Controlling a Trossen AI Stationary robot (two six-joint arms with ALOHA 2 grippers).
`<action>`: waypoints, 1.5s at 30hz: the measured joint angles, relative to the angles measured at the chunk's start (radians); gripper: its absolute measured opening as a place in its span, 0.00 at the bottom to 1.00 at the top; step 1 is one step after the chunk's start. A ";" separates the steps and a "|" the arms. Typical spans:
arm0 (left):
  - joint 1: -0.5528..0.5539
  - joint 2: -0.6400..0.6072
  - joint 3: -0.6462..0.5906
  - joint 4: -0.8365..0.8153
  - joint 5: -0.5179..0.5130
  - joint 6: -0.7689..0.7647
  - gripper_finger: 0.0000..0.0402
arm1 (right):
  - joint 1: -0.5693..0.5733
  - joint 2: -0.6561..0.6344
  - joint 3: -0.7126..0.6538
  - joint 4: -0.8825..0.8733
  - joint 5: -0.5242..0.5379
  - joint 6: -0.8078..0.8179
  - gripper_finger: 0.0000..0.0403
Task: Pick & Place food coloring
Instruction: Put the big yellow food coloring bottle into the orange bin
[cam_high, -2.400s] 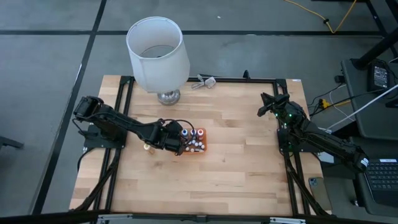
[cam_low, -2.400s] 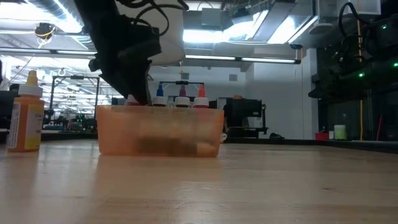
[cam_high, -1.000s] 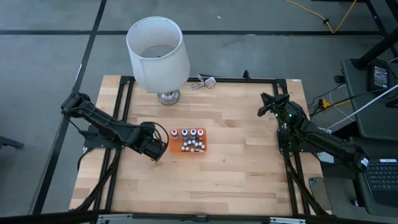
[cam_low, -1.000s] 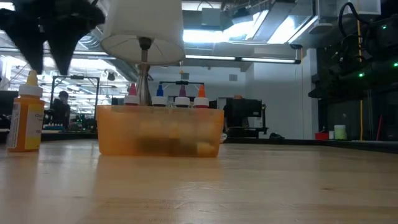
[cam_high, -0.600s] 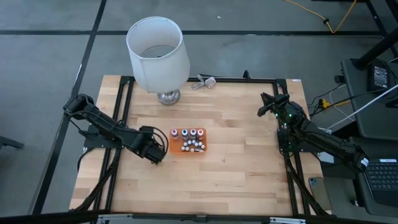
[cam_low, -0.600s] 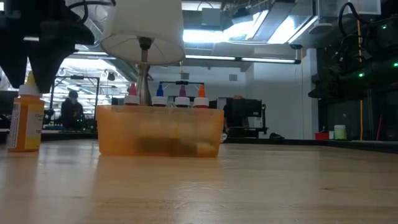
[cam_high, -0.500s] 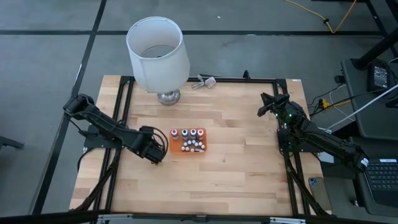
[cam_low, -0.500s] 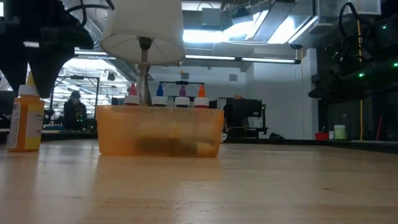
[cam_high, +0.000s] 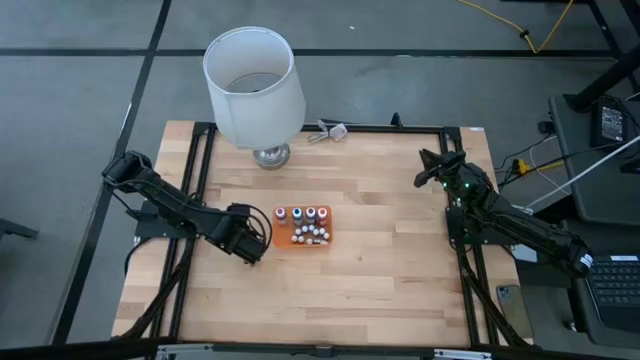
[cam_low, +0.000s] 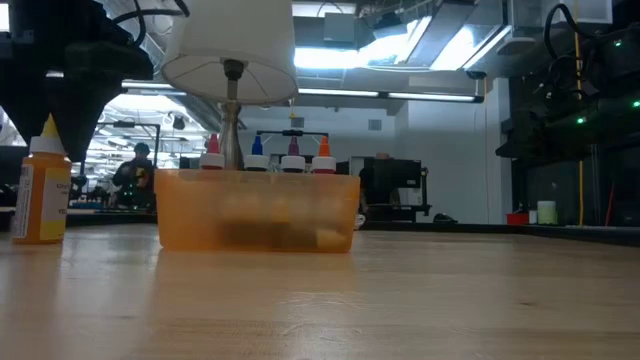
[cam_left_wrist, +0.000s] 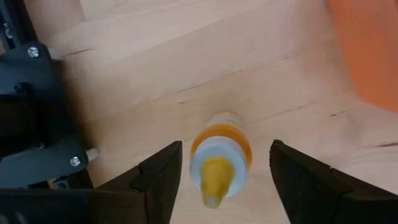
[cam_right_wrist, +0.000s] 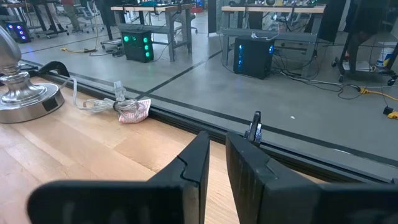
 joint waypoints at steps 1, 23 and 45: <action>0.000 0.000 0.000 0.005 0.000 0.000 0.56 | 0.000 0.000 0.000 0.000 0.000 0.000 0.14; 0.089 -0.003 0.125 -0.014 -0.025 0.241 0.31 | 0.000 0.000 0.000 0.000 0.000 0.000 0.14; 0.142 0.207 0.535 -0.107 -0.113 0.671 0.30 | 0.000 0.000 0.000 0.000 0.000 0.000 0.14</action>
